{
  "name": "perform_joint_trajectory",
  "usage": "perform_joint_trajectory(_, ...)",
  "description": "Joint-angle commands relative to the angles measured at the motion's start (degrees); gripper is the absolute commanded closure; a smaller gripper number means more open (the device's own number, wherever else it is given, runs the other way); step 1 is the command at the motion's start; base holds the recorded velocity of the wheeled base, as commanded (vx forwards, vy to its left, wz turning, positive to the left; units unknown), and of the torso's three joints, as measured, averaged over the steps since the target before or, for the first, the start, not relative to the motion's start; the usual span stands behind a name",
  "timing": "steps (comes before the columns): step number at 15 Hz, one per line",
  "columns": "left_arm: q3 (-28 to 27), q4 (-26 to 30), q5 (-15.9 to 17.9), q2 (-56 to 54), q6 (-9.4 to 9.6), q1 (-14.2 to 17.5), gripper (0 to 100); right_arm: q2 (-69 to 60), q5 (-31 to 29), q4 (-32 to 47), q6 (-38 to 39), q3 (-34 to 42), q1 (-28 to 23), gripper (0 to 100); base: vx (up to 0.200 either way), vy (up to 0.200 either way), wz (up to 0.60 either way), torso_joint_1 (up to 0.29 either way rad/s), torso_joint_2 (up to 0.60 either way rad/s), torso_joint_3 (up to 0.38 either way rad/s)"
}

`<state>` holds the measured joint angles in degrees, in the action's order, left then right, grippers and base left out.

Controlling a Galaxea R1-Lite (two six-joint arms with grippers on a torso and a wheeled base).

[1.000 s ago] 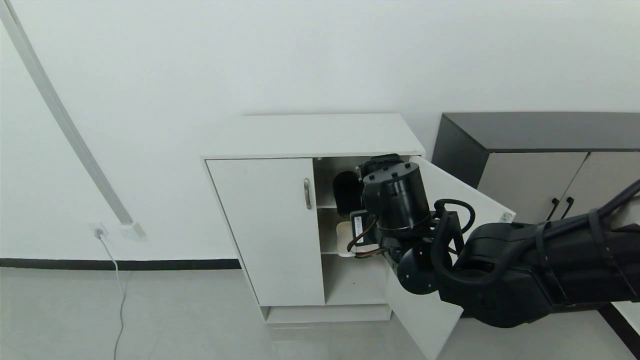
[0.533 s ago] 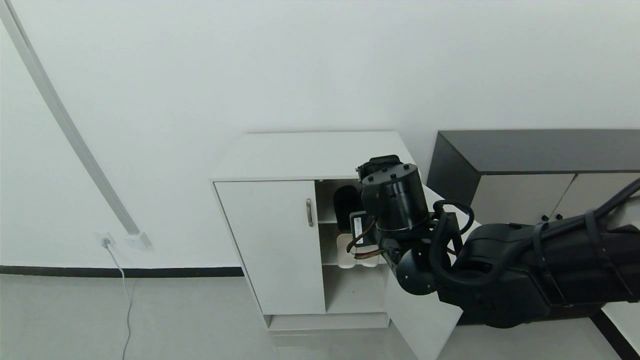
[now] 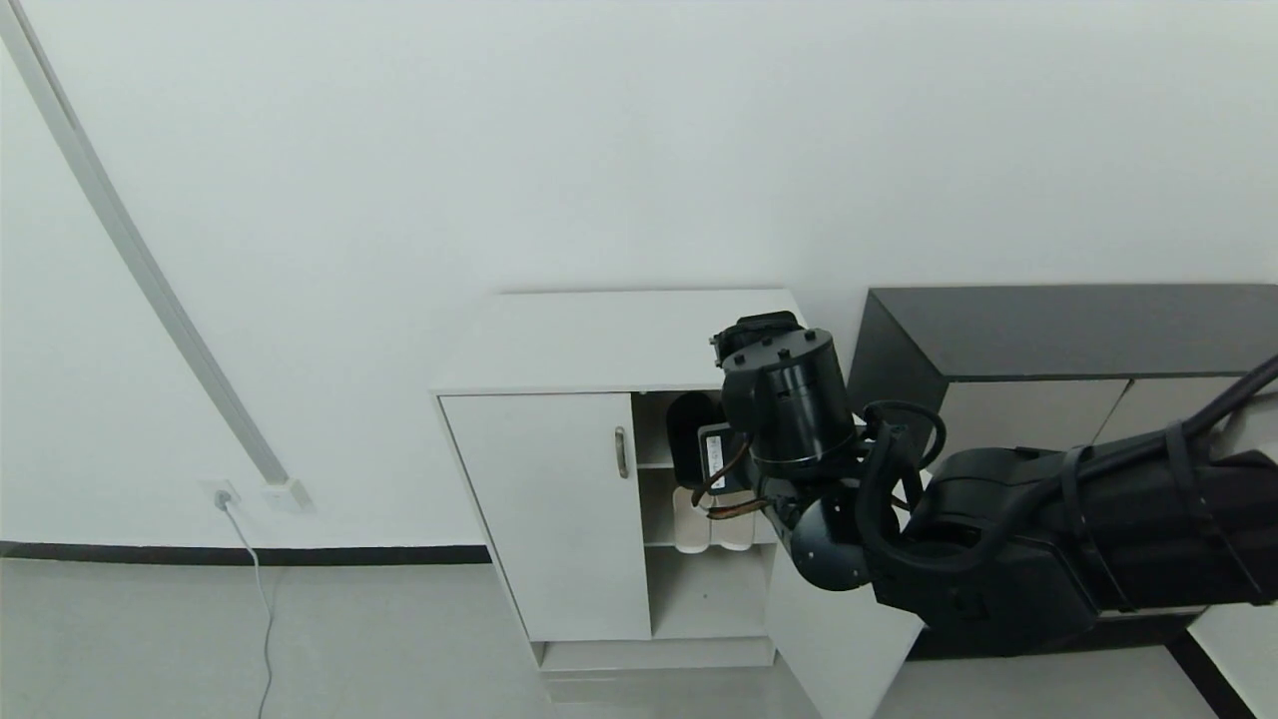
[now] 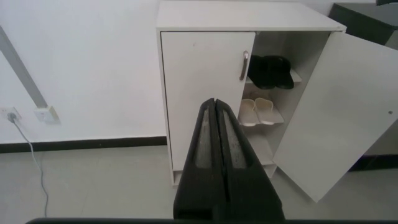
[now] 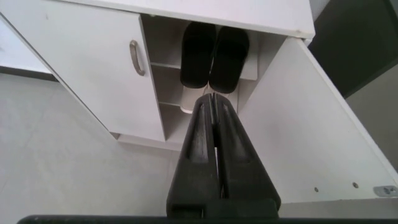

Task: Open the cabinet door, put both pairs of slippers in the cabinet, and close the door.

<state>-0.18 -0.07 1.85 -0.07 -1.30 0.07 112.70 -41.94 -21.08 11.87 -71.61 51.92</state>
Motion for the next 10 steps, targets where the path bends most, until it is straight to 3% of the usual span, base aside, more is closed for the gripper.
perform_joint_trajectory(1,0.0,0.0,0.0,0.1,-0.01,0.0,100,0.1,0.0,0.0,0.0,-0.1,-0.1,100,0.0,0.0,0.0,0.168,-0.37,-0.198)
perform_joint_trajectory(5,0.0,0.0,0.0,0.1,-0.01,0.0,100,1.1,0.0,-0.2,0.1,0.0,-0.9,100,0.0,0.0,0.0,0.172,-0.36,-0.193)
perform_joint_trajectory(10,0.0,0.0,0.0,0.1,-0.01,0.0,100,1.2,0.0,-0.2,0.0,0.1,-1.1,100,0.0,0.0,0.0,0.017,-0.04,-0.019)
